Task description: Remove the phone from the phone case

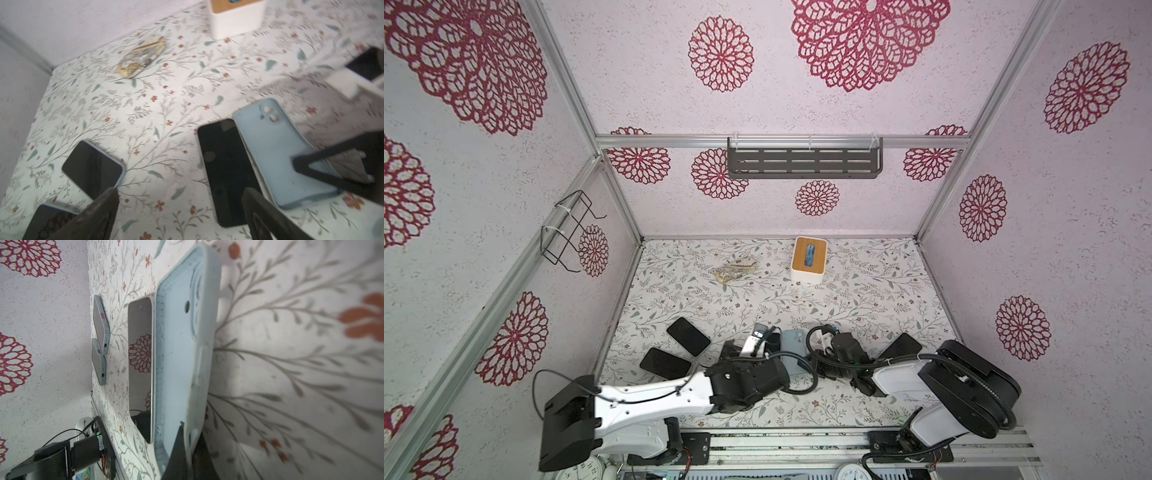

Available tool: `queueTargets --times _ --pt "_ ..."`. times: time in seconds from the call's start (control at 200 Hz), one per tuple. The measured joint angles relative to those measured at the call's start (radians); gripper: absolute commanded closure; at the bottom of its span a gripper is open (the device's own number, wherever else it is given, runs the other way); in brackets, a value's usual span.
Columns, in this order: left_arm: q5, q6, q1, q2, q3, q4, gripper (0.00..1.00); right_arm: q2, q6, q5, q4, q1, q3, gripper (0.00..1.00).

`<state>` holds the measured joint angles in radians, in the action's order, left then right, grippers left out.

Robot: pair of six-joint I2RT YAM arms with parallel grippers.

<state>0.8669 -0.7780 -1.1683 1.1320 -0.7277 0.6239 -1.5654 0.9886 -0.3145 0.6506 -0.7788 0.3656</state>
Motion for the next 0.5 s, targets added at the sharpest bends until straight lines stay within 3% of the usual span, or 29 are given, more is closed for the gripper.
queueTargets --times 0.235,0.5 --pt "-0.069 -0.011 0.213 -0.282 0.051 0.054 0.03 -0.179 0.030 0.034 0.082 -0.084 0.151 1.00" --pt "-0.149 0.032 0.278 -0.297 0.051 0.048 0.03 -0.244 0.055 0.058 0.070 -0.163 0.262 0.67"
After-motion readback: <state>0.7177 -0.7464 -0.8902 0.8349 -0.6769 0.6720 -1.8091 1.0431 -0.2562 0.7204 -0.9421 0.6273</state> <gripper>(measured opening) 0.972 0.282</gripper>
